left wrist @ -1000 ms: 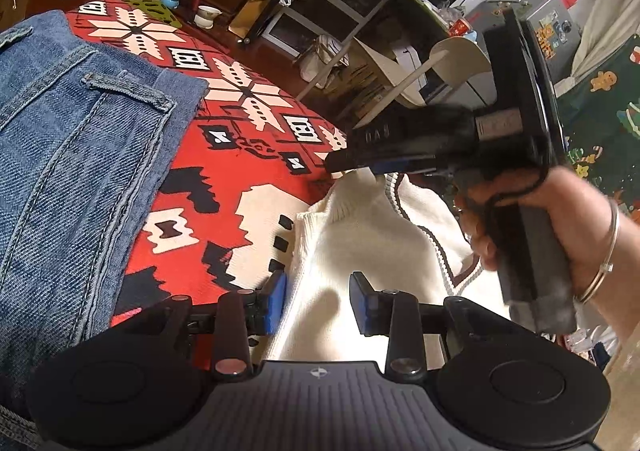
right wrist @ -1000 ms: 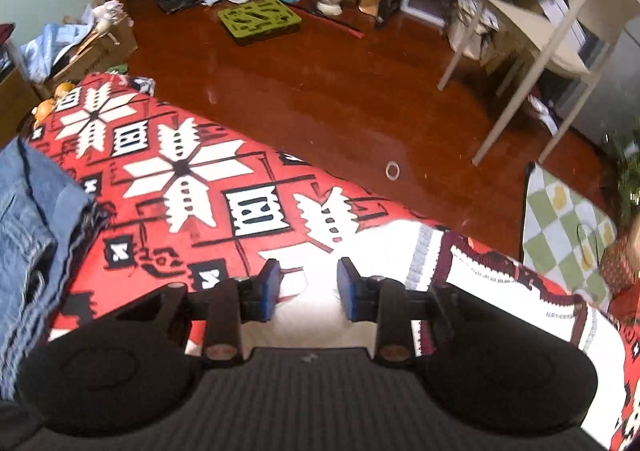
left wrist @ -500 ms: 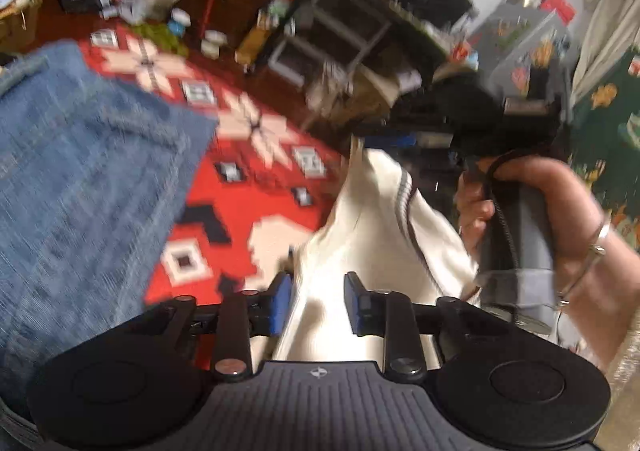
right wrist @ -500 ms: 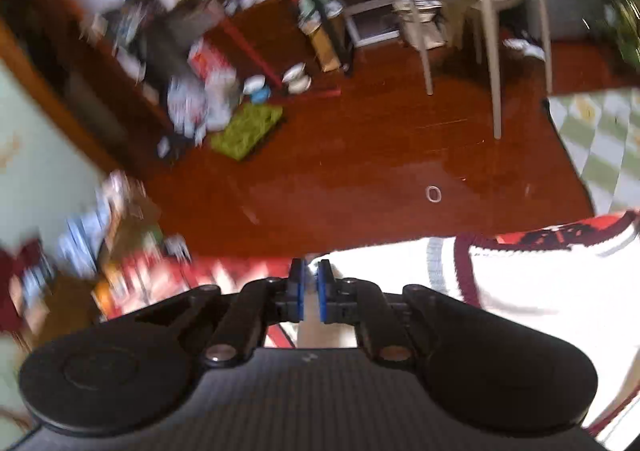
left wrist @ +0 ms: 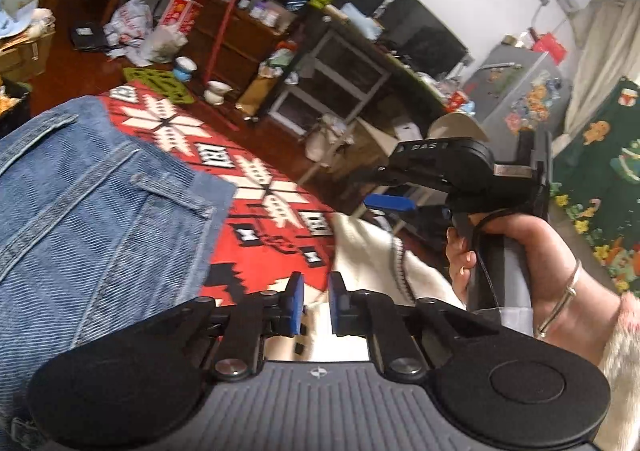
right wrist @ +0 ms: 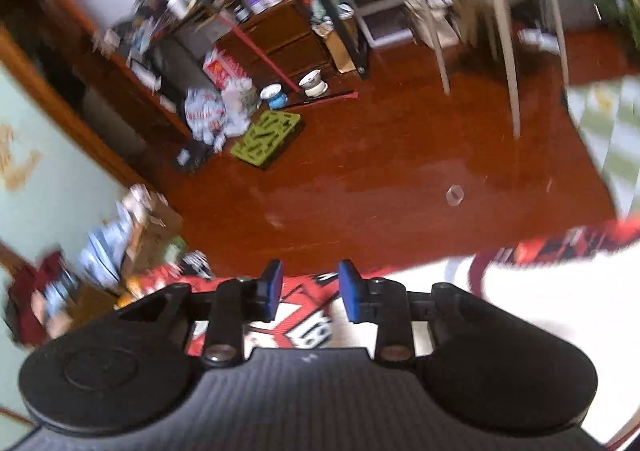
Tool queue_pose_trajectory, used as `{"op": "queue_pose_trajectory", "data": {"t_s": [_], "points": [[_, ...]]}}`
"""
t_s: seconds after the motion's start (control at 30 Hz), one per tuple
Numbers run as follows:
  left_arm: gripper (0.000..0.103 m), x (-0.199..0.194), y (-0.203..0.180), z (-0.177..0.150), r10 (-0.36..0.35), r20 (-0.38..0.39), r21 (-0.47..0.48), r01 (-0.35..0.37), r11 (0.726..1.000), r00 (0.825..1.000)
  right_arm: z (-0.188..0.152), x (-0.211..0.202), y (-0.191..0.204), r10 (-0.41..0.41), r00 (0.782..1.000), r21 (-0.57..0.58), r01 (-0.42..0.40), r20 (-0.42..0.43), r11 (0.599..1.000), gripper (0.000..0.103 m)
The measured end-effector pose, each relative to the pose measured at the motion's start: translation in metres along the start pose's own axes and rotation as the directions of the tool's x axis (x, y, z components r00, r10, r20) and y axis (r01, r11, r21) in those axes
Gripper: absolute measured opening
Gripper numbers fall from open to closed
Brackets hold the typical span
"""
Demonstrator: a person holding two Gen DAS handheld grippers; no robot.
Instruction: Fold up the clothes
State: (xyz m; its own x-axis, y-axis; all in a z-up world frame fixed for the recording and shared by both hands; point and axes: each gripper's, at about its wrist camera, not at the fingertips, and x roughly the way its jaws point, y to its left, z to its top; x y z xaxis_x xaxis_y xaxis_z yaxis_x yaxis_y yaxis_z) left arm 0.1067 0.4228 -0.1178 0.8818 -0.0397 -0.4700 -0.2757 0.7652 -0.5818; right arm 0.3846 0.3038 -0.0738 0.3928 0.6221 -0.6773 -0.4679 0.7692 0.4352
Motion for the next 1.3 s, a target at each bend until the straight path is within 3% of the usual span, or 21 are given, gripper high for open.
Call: {"op": "queue_pose_trajectory", "data": {"t_s": [0.1,0.37,0.5,0.7,0.83,0.9,0.93,1.03,1.23,1.3], "points": [[0.008,-0.003,-0.006,0.0,-0.015,0.026,0.031,0.014,0.999,1.0,0.008,0.002,0.012,-0.106,0.994,-0.151,0.1,-0.037,0.983,0.017],[0.007,-0.001,-0.012,-0.004,-0.017,0.013,0.065,0.016,0.998,1.0,-0.011,0.04,0.015,-0.263,0.963,-0.254,0.239,-0.065,0.937,0.014],[0.007,-0.001,-0.013,-0.006,-0.013,0.008,0.071,0.012,0.997,1.0,-0.022,0.057,0.025,-0.292,0.956,-0.29,0.278,-0.003,0.916,0.018],[0.007,0.001,-0.011,-0.005,-0.012,-0.002,0.064,0.012,0.998,1.0,-0.005,0.049,0.02,-0.224,0.974,-0.211,0.222,0.018,0.952,0.018],[0.007,0.002,-0.01,-0.004,-0.044,-0.03,0.042,0.046,0.998,0.999,0.002,0.022,-0.002,-0.253,0.967,-0.231,0.246,-0.001,0.941,0.018],[0.006,0.004,-0.011,-0.003,-0.071,-0.056,0.037,0.073,0.997,0.996,0.001,0.014,-0.013,-0.251,0.968,-0.248,0.236,-0.03,0.94,0.005],[0.006,0.005,-0.013,-0.004,-0.086,-0.069,0.037,0.089,0.995,0.994,-0.001,0.011,-0.018,-0.243,0.969,-0.262,0.224,-0.044,0.939,0.004],[0.006,0.01,-0.018,-0.007,-0.135,-0.113,0.035,0.139,0.99,0.984,-0.012,0.018,-0.025,-0.271,0.96,-0.326,0.235,-0.069,0.916,0.005],[0.006,0.022,-0.021,-0.019,-0.11,-0.172,0.061,0.122,0.991,0.979,-0.006,0.037,-0.038,-0.282,0.959,-0.235,0.273,-0.005,0.933,0.006],[0.006,0.024,-0.021,-0.021,-0.108,-0.182,0.06,0.121,0.991,0.977,0.001,0.027,-0.048,-0.273,0.962,-0.196,0.268,0.0,0.943,0.015]]}}
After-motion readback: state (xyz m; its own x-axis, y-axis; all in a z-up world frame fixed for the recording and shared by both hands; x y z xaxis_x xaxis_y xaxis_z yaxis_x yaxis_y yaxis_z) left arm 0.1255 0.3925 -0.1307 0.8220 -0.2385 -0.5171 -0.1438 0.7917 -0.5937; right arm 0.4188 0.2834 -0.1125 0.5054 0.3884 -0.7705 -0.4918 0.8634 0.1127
